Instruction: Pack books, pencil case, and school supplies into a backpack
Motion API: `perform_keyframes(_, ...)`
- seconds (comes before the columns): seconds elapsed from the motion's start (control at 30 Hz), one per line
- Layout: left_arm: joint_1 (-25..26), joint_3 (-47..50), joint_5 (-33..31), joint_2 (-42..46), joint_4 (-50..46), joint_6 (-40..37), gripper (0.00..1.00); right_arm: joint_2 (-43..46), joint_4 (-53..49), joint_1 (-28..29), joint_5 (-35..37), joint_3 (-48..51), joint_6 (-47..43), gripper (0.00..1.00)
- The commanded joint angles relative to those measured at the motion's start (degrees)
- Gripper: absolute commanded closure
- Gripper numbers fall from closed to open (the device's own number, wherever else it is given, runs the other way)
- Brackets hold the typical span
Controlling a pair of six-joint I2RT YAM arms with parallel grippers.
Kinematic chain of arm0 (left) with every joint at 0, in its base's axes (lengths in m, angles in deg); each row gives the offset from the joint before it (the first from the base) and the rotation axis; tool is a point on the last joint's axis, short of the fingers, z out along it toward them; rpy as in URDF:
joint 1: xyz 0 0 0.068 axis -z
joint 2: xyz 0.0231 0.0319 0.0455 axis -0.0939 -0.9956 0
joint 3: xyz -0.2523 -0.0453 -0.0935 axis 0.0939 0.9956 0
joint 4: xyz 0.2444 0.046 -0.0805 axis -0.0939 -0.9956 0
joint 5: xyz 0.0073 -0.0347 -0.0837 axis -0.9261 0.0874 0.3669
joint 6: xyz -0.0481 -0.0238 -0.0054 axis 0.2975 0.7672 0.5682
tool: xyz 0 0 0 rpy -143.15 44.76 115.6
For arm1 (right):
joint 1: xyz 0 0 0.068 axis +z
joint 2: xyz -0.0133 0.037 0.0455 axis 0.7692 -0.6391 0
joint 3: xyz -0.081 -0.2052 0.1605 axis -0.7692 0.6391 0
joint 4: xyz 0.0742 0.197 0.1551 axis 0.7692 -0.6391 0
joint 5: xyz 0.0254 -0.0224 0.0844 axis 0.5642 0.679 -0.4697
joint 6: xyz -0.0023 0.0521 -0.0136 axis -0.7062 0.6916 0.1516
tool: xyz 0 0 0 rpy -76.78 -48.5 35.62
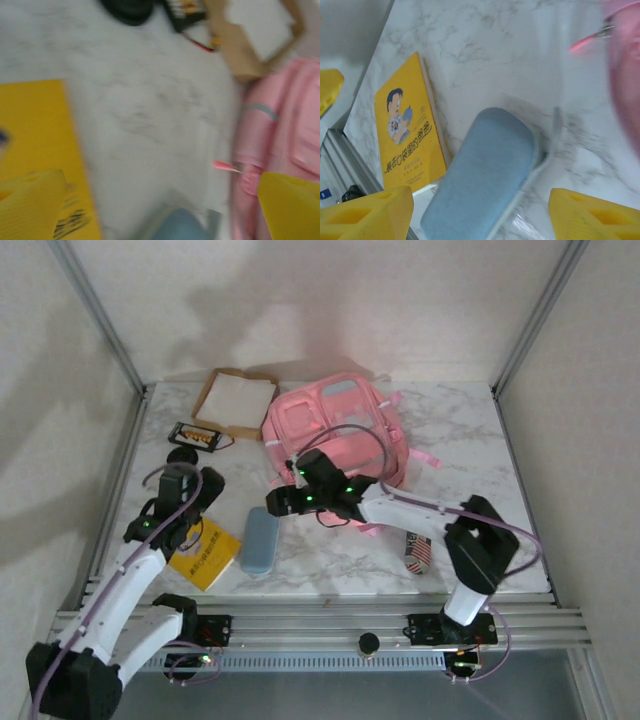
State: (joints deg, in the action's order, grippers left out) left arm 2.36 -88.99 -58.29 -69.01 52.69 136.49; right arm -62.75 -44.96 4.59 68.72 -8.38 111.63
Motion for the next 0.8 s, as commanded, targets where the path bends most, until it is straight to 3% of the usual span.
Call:
perform_keyframes(0.0,-5.65,3.38,-3.06,3.73,-7.31,7.29,0.01,-5.23,3.15,3.26,-1.60,-5.89,-0.50,0.27)
perform_keyframes(0.27,-18.47,10.33,-3.11,6.04,-10.52,9.42,0.01,-17.55,3.17,7.99,-0.27,-17.27,0.44,0.28)
perform_keyframes(0.43,-19.44,13.20,-2.41,4.31,-8.66,14.04,0.01,-23.50,0.65,9.07,0.03,-24.02,-0.81,0.29)
perform_keyframes(0.77,-19.26,17.59,8.71,-2.78,7.07,9.89,0.19,-30.94,-4.02,9.39,0.87,-31.76,-1.93,0.30)
